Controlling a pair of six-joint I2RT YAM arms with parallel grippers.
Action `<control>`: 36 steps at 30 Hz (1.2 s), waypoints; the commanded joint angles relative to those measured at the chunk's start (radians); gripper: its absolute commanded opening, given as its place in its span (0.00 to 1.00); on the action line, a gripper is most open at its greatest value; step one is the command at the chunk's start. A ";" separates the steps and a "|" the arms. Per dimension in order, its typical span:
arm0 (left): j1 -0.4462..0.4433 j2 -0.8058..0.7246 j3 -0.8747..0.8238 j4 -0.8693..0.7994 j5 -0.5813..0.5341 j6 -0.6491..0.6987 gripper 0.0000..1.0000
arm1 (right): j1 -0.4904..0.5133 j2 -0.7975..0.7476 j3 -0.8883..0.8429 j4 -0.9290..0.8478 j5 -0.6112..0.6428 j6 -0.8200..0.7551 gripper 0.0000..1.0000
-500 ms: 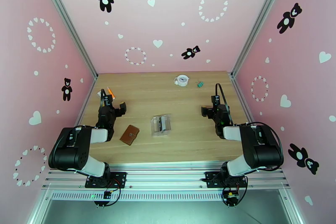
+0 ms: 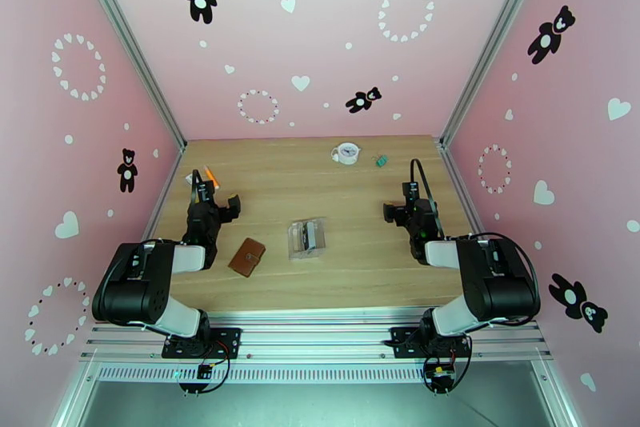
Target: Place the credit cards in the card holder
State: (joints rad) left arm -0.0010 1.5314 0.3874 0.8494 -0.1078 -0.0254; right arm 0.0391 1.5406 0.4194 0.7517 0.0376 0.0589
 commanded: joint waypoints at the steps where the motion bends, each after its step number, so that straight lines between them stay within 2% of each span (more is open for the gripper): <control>1: 0.009 -0.005 -0.007 0.017 0.022 0.015 0.99 | 0.002 -0.010 0.002 0.024 -0.001 -0.007 0.99; 20: 0.009 -0.004 -0.007 0.018 0.021 0.015 0.99 | 0.002 -0.006 0.008 0.017 -0.001 -0.006 0.99; 21: 0.007 -0.009 -0.012 0.030 0.017 0.015 0.99 | 0.002 -0.006 0.008 0.017 -0.001 -0.006 0.99; 22: 0.001 -0.042 -0.008 -0.002 -0.035 0.006 0.99 | 0.001 -0.008 0.007 0.018 -0.001 -0.006 0.99; 24: -0.001 -0.179 0.080 -0.290 -0.160 -0.044 0.99 | 0.008 -0.015 0.002 0.023 0.029 -0.001 0.99; 25: 0.002 -0.236 0.128 -0.404 -0.194 -0.066 0.99 | 0.012 -0.033 0.007 0.000 0.088 0.015 0.99; 26: 0.004 -0.295 0.157 -0.472 -0.171 -0.058 0.99 | 0.014 -0.055 0.024 -0.054 0.130 0.031 0.99; 28: 0.003 -0.423 0.182 -0.578 -0.106 -0.064 0.99 | 0.015 -0.112 0.129 -0.295 0.182 0.058 0.99; 31: 0.004 -0.595 0.303 -0.913 -0.142 -0.247 0.99 | 0.014 -0.182 0.275 -0.591 0.198 0.160 0.99; 33: 0.004 -0.651 0.391 -1.161 -0.199 -0.390 0.99 | 0.014 -0.221 0.319 -0.682 0.189 0.268 0.99; 35: 0.007 -0.672 0.452 -1.433 -0.324 -0.653 0.98 | 0.012 -0.222 0.349 -0.757 0.126 0.390 0.99; 36: 0.009 -0.679 0.459 -1.496 -0.298 -0.667 0.99 | 0.013 -0.211 0.374 -0.814 0.105 0.431 0.99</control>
State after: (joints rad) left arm -0.0010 0.8577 0.8280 -0.1471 -0.3050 -0.4088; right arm 0.0509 1.3293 0.7498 0.2035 0.1795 0.2974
